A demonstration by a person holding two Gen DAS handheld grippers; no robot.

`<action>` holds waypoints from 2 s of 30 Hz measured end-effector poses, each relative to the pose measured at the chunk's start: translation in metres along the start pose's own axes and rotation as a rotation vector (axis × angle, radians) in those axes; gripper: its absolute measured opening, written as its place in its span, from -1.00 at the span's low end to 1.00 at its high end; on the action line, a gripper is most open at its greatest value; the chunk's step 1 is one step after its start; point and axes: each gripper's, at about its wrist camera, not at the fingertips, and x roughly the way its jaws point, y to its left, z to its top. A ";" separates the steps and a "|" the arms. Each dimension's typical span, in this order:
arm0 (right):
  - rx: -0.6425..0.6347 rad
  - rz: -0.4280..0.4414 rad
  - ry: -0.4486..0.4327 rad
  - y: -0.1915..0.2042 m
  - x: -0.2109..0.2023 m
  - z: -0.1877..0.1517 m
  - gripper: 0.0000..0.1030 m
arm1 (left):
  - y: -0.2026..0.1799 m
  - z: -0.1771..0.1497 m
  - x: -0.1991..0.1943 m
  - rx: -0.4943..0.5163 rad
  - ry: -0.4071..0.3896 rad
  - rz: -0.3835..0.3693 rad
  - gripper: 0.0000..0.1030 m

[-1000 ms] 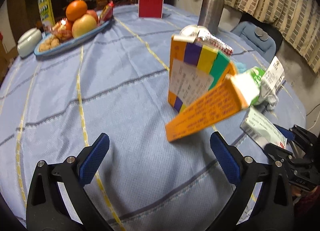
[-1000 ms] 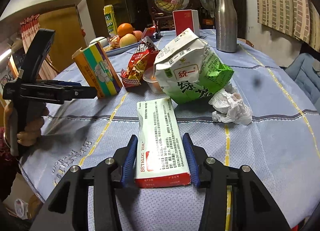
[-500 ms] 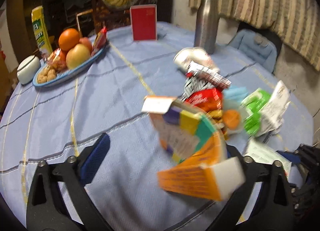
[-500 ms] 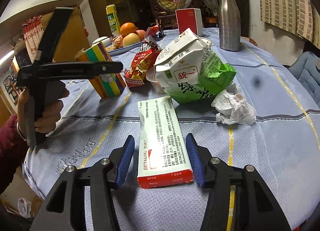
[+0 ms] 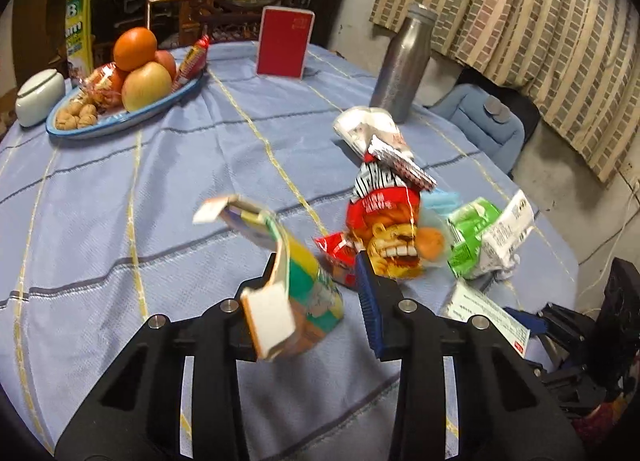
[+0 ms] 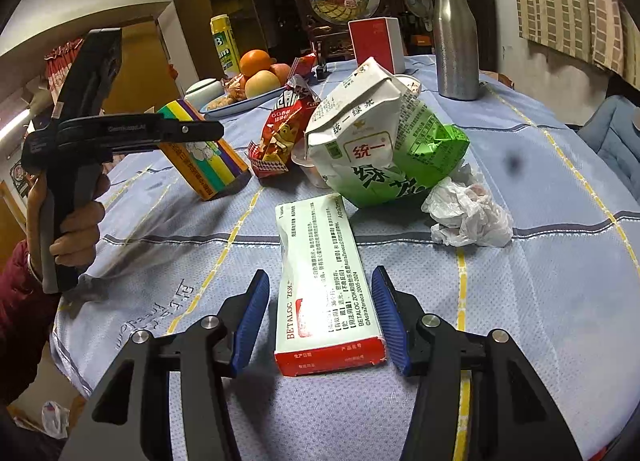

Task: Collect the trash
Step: 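Grasp the orange juice carton with the left tool while the right tool holds the box, then carry both items to the red wastebasket and open both tools to drop them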

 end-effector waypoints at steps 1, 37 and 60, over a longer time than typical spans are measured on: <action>0.000 0.000 0.000 0.000 0.000 0.000 0.03 | 0.000 -0.001 0.004 -0.001 0.016 0.001 -0.26; 0.069 -0.075 -0.223 0.008 -0.134 -0.017 -0.16 | -0.064 -0.040 -0.097 0.025 -0.222 -0.119 -0.53; 0.396 -0.444 -0.200 -0.130 -0.232 -0.153 -0.16 | -0.189 -0.055 -0.075 0.181 -0.155 -0.322 -0.53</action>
